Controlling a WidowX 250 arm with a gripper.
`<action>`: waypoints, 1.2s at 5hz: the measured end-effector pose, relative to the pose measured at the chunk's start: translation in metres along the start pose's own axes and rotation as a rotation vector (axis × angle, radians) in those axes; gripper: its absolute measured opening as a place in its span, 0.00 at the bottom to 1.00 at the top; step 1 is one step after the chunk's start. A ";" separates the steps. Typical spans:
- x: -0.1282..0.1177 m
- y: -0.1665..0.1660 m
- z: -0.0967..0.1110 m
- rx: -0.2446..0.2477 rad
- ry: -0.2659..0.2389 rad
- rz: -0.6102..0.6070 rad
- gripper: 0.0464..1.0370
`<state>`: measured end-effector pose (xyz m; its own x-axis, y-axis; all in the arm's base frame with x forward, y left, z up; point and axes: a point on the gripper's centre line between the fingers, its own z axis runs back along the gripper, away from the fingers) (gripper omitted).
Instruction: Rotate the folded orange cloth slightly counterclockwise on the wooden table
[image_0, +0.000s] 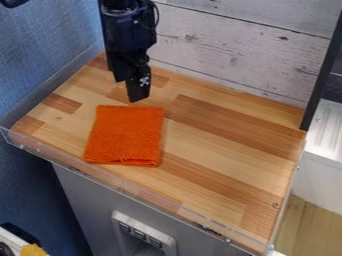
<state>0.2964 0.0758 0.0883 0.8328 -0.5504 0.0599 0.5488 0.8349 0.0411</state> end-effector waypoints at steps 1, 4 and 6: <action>-0.003 -0.007 -0.002 -0.024 0.000 -0.040 0.62; -0.001 -0.032 -0.029 -0.075 0.023 -0.094 0.02; -0.004 -0.037 -0.059 -0.095 0.062 -0.098 0.01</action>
<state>0.2775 0.0475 0.0273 0.7762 -0.6304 -0.0014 0.6296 0.7753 -0.0505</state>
